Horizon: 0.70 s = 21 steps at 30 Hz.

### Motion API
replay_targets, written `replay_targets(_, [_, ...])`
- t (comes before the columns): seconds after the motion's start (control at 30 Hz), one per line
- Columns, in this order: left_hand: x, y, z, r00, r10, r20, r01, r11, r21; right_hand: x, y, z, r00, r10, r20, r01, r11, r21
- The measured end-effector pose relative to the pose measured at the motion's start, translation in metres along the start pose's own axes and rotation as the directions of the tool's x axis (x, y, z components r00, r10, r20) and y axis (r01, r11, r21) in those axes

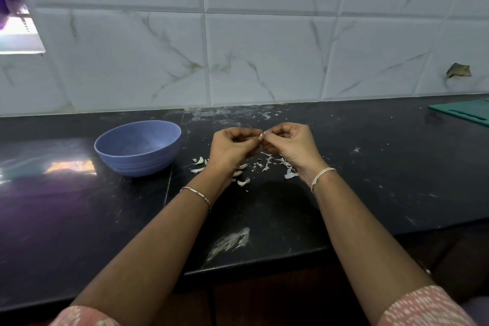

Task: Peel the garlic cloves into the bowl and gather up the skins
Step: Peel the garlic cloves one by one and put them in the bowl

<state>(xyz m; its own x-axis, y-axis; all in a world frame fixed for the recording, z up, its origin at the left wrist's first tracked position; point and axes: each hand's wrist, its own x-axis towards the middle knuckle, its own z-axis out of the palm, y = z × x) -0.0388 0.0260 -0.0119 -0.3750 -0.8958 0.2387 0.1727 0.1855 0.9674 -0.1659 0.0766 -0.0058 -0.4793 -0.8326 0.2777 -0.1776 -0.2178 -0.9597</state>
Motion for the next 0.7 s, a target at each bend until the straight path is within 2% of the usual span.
replay_targets(0.23, [0.001, -0.002, -0.001, 1.000, -0.010, 0.019, 0.012, 0.998, -0.068, 0.002, 0.001, 0.002, 0.991, -0.116, -0.063, 0.104, 0.979, -0.178])
replay_targets(0.4, [0.005, -0.005, -0.002, 0.996, 0.088, 0.023, -0.091, 0.988, 0.127, 0.001, -0.001, 0.001, 0.988, -0.132, -0.083, 0.116, 0.978, -0.171])
replay_targets(0.47, [0.004, -0.005, -0.001, 0.997, 0.078, 0.012, -0.079, 0.994, 0.078, 0.002, 0.001, 0.001, 0.985, -0.149, -0.093, 0.125, 0.967, -0.224])
replay_targets(0.53, [0.003, -0.003, -0.001, 0.999, 0.039, 0.016, -0.039, 0.998, -0.045, 0.004, 0.004, -0.002, 0.978, -0.184, -0.099, 0.134, 0.916, -0.377])
replay_targets(0.63, [0.003, 0.000, -0.003, 0.998, -0.026, 0.057, 0.036, 0.984, -0.173, 0.005, 0.009, -0.007, 0.986, -0.167, -0.001, 0.121, 0.720, -0.683])
replay_targets(0.7, [0.002, 0.000, -0.002, 0.995, -0.053, 0.085, 0.068, 0.980, -0.185, 0.005, 0.010, -0.009, 0.988, -0.149, 0.025, 0.116, 0.641, -0.759])
